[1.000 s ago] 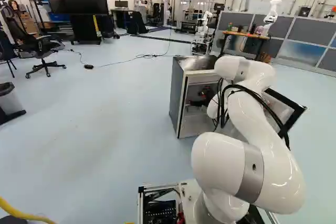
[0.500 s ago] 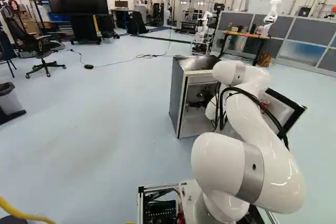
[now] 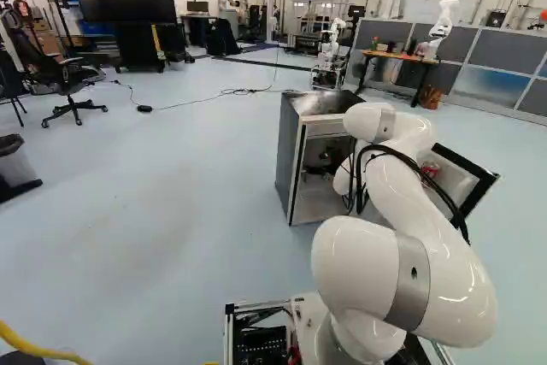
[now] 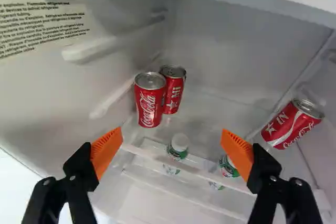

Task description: Grab a drink from the fridge

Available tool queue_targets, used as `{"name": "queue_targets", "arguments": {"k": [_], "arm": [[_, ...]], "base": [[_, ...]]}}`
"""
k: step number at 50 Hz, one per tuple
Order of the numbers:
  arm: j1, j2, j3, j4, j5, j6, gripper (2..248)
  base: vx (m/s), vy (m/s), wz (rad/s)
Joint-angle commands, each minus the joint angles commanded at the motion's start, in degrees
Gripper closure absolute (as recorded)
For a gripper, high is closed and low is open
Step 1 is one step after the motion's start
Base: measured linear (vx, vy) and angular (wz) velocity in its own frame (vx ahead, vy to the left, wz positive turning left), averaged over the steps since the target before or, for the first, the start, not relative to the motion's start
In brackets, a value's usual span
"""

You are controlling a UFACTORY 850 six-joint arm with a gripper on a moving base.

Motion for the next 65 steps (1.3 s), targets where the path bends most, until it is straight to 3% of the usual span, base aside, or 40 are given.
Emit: {"name": "queue_targets", "arguments": {"k": [65], "arm": [[2.45, -4.02, -7.65, 0.00, 0.00, 0.00, 3]], "base": [[0.000, 0.000, 0.000]]}}
